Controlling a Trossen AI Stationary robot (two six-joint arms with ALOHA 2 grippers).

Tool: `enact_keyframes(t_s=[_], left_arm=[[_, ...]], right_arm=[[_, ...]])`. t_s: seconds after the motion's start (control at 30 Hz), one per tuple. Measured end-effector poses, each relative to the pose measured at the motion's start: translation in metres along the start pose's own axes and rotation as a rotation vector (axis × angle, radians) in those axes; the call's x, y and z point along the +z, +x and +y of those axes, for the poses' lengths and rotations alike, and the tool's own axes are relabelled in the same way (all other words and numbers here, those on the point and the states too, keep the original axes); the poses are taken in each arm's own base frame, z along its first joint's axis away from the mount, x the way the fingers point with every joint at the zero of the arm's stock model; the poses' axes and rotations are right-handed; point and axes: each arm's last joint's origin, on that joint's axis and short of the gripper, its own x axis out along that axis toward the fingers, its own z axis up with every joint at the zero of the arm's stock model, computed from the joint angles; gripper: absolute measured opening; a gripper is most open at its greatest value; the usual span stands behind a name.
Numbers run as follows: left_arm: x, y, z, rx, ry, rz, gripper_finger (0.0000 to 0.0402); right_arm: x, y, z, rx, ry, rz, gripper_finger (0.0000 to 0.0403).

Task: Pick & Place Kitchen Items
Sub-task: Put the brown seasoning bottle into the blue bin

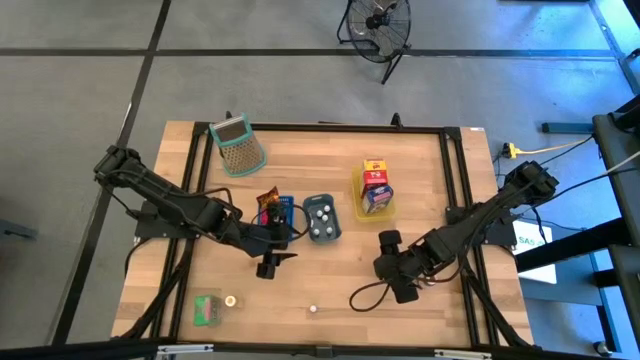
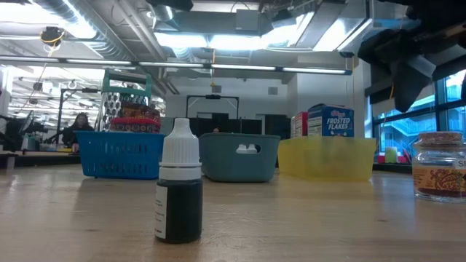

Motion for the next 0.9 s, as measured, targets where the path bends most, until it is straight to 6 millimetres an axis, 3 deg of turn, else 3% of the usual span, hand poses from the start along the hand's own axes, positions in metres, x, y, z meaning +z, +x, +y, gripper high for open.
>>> enact_keyframes(t_s=[0.37, 0.9], left_arm=[[-0.008, 0.017, -0.013, -0.006, 0.034, 0.07, 0.0249], [-0.007, 0.023, 0.0, 0.026, 0.158, 0.077, 0.0249]], right_arm=[[-0.001, 0.0, 0.001, 0.03, 0.042, 0.018, 0.0273], [-0.004, 0.0, -0.004, 0.005, 0.19, 0.067, 0.0273]])
